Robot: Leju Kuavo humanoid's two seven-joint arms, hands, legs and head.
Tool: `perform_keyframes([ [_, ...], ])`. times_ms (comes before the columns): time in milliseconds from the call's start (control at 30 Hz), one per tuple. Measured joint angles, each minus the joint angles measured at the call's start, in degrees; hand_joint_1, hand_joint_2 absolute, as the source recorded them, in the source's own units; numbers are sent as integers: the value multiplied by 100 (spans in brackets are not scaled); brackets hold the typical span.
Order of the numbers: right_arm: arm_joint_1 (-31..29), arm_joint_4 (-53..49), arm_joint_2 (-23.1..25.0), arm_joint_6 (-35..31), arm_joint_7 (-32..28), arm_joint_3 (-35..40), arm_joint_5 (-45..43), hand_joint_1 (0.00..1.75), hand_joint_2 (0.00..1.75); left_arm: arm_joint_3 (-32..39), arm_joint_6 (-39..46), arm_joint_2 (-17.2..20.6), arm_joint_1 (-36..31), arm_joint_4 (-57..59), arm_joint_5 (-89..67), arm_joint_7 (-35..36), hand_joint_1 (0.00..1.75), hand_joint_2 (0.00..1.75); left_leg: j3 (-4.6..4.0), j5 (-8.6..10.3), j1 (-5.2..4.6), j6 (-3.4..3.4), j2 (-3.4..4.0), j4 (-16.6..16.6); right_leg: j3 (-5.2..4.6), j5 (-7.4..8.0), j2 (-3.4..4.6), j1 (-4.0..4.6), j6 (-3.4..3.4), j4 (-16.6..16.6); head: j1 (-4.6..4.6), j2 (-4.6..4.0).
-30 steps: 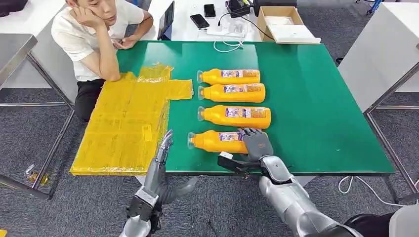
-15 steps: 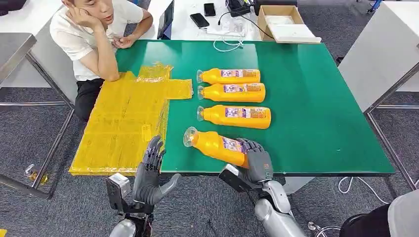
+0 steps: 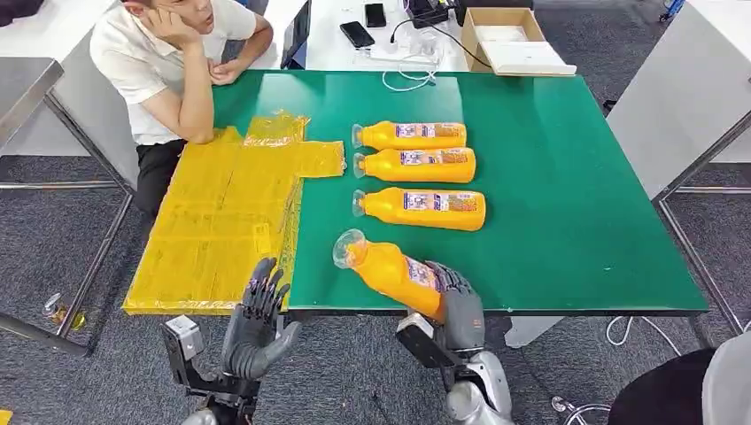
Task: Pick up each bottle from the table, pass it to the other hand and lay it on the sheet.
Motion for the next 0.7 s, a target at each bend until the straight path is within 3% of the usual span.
perform_keyframes([
  [700,92,-514,332,44,-265,481,-521,175,175,-365,61,109,-105,214,182,-114,0,175,-3,0,0,0,-1,0,0,0,0,-1,0,0,2,0],
])
